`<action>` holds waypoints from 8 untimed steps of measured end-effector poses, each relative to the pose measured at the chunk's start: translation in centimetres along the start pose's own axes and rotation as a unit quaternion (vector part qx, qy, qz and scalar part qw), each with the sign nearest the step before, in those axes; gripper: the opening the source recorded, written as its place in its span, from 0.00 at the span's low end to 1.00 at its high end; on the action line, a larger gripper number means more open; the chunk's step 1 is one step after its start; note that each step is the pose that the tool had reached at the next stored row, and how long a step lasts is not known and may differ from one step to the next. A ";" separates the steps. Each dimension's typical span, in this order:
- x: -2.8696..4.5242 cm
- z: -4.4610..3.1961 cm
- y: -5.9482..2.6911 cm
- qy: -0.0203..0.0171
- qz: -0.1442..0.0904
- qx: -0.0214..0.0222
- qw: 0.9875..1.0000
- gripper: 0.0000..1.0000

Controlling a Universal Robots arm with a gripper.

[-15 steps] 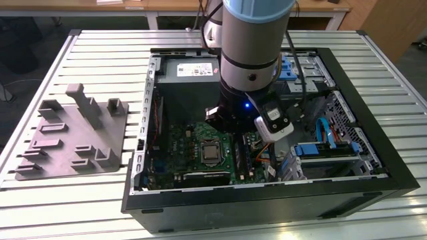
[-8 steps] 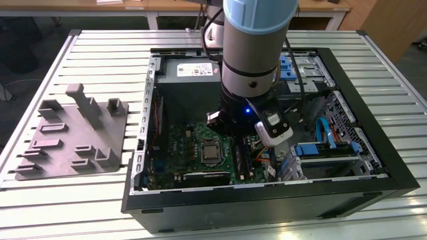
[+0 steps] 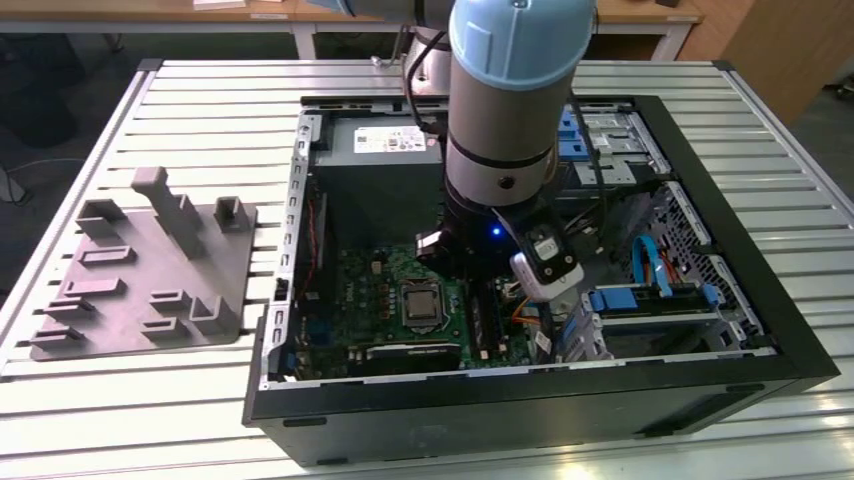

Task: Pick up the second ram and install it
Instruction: 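Insert the second ram into the second slot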

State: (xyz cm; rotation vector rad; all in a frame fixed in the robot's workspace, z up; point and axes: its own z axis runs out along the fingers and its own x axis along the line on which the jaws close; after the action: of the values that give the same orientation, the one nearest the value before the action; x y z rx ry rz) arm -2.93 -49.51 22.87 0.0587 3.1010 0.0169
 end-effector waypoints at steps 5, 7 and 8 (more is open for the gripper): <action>-0.16 0.32 0.01 0.000 0.000 0.000 1.000 0.14; -0.26 0.43 0.01 0.000 0.000 0.000 1.000 0.14; -0.26 0.49 0.03 0.000 0.000 0.000 1.000 0.14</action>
State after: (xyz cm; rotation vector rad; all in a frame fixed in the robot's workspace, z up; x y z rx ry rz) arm -2.65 -49.49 22.39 0.0602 3.1011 0.0168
